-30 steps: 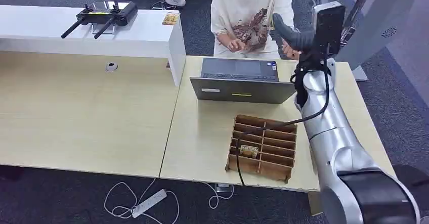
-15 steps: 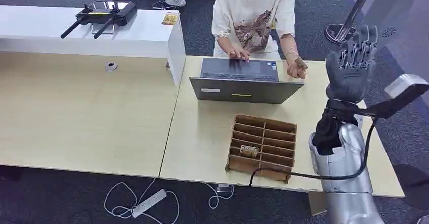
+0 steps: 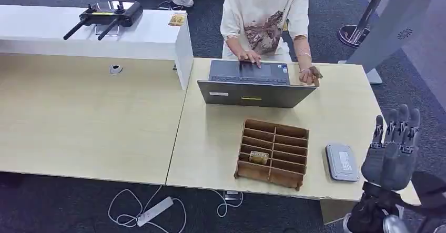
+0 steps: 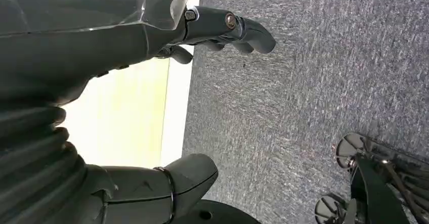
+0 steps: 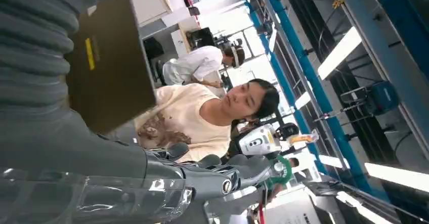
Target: Pass the card to the sensor for recognition and then transmit it.
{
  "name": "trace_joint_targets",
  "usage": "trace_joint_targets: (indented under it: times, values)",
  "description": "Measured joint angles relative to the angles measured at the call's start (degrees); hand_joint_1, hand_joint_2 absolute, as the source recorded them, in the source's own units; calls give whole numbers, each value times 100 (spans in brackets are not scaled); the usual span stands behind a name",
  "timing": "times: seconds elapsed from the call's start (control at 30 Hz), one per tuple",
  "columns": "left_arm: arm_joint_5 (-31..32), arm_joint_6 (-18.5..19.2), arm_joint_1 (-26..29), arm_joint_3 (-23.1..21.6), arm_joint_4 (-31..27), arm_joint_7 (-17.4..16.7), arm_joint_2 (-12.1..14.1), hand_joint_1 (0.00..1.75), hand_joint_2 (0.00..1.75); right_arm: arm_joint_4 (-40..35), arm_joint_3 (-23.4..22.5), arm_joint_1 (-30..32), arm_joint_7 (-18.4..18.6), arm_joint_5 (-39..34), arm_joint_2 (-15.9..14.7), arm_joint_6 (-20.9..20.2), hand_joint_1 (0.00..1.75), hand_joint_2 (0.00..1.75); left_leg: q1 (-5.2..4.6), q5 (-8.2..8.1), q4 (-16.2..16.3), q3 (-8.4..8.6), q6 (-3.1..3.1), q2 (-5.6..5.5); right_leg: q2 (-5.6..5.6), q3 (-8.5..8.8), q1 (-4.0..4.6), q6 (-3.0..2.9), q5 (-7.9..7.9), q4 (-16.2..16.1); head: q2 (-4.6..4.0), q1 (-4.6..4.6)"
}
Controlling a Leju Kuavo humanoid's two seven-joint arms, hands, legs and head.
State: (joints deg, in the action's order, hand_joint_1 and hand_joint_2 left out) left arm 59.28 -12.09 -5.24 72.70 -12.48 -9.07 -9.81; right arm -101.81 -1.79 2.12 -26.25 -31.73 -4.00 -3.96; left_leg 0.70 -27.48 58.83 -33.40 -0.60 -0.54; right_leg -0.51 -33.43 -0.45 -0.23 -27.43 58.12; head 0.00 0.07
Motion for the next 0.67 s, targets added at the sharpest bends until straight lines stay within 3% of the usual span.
trace_joint_targets:
  times: [0.13,0.2,0.3,0.4,0.67]
  values:
    - [-13,-41,-6,24,0,-76,-9,0,175,-227,271,611,33,660,205,317,0,0,1,0,-2,0,0,1,1,0,2,-2,-4,1,0,0]
    - [-2,-52,-7,37,0,-124,-9,0,175,-236,421,803,273,961,229,422,0,0,1,0,-3,0,0,4,2,0,2,-2,-3,1,0,4]
    - [24,-52,-7,39,0,-146,-9,0,175,-218,561,906,553,992,227,224,0,0,0,0,-3,1,0,7,6,1,1,-1,-2,1,0,2]
    - [-26,-55,-8,63,0,-151,-9,0,175,-207,656,914,577,863,231,-31,0,0,-2,1,-3,2,1,10,6,3,-2,-1,-1,1,0,2]
    - [-41,-107,-17,122,0,-151,-11,0,175,-48,745,730,656,845,255,-15,0,0,-4,2,-3,3,1,10,5,4,-5,0,0,1,0,2]
